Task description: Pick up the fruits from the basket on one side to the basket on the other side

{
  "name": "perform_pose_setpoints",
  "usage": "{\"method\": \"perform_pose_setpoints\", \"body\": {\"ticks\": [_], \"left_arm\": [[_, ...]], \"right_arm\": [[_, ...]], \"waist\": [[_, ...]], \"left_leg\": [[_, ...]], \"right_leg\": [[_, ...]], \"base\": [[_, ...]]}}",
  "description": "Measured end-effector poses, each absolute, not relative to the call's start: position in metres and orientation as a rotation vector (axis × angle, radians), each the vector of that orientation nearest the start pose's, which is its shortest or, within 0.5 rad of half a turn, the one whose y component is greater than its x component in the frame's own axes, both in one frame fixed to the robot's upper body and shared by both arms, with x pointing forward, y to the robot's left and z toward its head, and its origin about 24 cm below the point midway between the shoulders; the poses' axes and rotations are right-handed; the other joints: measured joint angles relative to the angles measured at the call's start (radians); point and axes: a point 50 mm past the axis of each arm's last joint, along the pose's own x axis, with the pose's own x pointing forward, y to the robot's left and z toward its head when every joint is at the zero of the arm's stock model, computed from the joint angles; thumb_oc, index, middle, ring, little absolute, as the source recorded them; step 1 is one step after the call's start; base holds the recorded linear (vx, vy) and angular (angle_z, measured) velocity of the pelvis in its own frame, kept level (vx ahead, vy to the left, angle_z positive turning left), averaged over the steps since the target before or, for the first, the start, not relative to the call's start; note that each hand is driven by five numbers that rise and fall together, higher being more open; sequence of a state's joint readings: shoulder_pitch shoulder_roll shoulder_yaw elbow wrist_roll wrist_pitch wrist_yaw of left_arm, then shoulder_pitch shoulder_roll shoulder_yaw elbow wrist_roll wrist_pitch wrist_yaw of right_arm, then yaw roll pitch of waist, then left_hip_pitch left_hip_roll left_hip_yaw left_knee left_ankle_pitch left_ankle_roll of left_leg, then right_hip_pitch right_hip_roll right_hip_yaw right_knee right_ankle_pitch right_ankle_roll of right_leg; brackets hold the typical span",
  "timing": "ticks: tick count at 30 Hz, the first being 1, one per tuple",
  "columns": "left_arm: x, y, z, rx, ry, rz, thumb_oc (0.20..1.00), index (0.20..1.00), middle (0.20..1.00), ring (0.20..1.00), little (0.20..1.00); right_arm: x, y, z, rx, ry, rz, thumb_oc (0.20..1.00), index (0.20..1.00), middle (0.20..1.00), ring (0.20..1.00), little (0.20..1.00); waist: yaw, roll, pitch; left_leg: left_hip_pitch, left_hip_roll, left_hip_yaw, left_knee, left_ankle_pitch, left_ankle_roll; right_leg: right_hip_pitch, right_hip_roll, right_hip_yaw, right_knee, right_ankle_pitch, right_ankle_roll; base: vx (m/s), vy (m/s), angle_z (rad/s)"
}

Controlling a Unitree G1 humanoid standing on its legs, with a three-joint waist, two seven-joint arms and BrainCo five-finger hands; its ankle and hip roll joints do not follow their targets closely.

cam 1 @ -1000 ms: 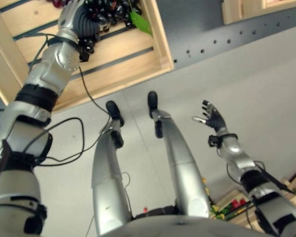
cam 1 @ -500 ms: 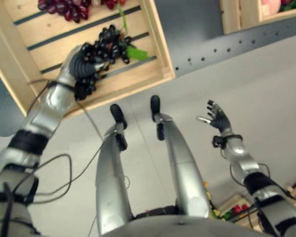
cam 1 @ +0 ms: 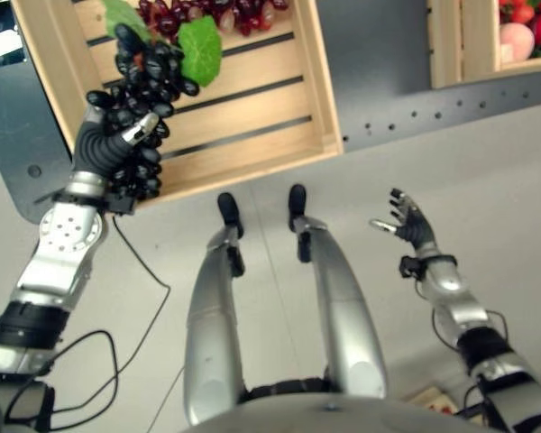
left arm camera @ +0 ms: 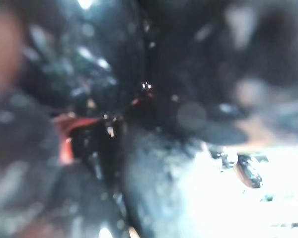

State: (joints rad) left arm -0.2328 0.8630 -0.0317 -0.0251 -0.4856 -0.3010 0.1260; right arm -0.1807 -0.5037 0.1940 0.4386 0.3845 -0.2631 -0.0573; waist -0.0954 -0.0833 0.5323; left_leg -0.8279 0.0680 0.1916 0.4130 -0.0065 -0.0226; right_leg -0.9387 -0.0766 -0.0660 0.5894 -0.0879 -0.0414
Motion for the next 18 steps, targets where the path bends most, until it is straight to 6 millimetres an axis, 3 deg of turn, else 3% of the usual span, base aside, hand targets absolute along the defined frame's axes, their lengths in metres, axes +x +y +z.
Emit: {"method": "perform_pose_setpoints", "body": {"ticks": [1, 4, 9, 11, 13, 15, 18], "left_arm": [[0.275, 0.262, 0.200, 0.326, -0.552, -0.002, 0.200, 0.200, 0.200, 0.200, 0.200], [0.273, 0.259, 0.199, 0.264, -0.560, -0.022, 0.200, 0.200, 0.200, 0.200, 0.200], [0.268, 0.250, 0.207, 0.222, -0.601, -0.104, 0.200, 0.200, 0.200, 0.200, 0.200], [0.267, 0.249, 0.213, 0.238, -0.610, -0.142, 0.200, 0.200, 0.200, 0.200, 0.200], [0.264, 0.247, 0.219, 0.257, -0.625, -0.170, 0.200, 0.200, 0.200, 0.200, 0.200], [0.263, 0.243, 0.229, 0.254, -0.681, -0.204, 0.200, 0.200, 0.200, 0.200, 0.200], [0.261, 0.235, 0.239, 0.219, -0.741, -0.242, 0.200, 0.200, 0.200, 0.200, 0.200]], "right_arm": [[0.279, -0.237, 0.034, -0.167, 0.016, -0.006, 1.000, 1.000, 1.000, 1.000, 1.000], [0.278, -0.242, 0.072, -0.191, -0.132, 0.045, 1.000, 1.000, 1.000, 1.000, 1.000], [0.281, -0.267, 0.122, -0.145, -0.268, 0.099, 1.000, 1.000, 1.000, 1.000, 1.000], [0.279, -0.273, 0.157, -0.140, -0.355, 0.185, 1.000, 1.000, 1.000, 1.000, 1.000], [0.275, -0.270, 0.181, -0.151, -0.401, 0.262, 1.000, 1.000, 1.000, 1.000, 1.000], [0.273, -0.256, 0.219, -0.178, -0.514, 0.394, 1.000, 1.000, 1.000, 1.000, 1.000], [0.279, -0.245, 0.242, -0.129, -0.609, 0.434, 1.000, 1.000, 1.000, 1.000, 1.000]], "waist": [[0.000, 0.000, 0.000], [-0.001, 0.004, 0.002], [0.005, 0.004, 0.002], [0.006, 0.005, 0.002], [0.011, 0.005, 0.002], [0.020, 0.009, 0.000], [0.041, 0.014, 0.001]], "left_leg": [[0.003, 0.000, 0.000, -0.001, 0.001, -0.001], [0.020, 0.000, -0.001, -0.003, 0.002, -0.001], [0.056, -0.003, -0.001, -0.018, 0.004, -0.001], [0.087, -0.004, -0.004, -0.026, 0.005, -0.002], [0.106, -0.006, -0.005, -0.047, 0.011, -0.006], [0.143, -0.008, -0.010, -0.081, 0.040, -0.012], [0.180, -0.007, -0.013, -0.129, 0.059, -0.020]], "right_leg": [[0.002, 0.000, -0.001, 0.000, 0.001, -0.002], [0.017, 0.000, -0.001, -0.001, 0.001, -0.004], [0.051, -0.003, -0.002, -0.003, -0.004, -0.001], [0.082, -0.005, -0.007, -0.005, -0.008, -0.001], [0.098, -0.006, -0.011, -0.014, -0.008, -0.002], [0.130, -0.010, -0.030, -0.027, -0.003, -0.011], [0.163, -0.014, -0.052, -0.050, -0.010, -0.012]], "base": [[0.00, 0.000, 0.00], [0.00, 0.000, 0.00], [0.00, 0.000, 0.00], [0.00, -0.005, 0.04], [-0.02, -0.018, 0.06], [-0.04, -0.021, 0.15], [0.06, -0.008, 0.20]]}}
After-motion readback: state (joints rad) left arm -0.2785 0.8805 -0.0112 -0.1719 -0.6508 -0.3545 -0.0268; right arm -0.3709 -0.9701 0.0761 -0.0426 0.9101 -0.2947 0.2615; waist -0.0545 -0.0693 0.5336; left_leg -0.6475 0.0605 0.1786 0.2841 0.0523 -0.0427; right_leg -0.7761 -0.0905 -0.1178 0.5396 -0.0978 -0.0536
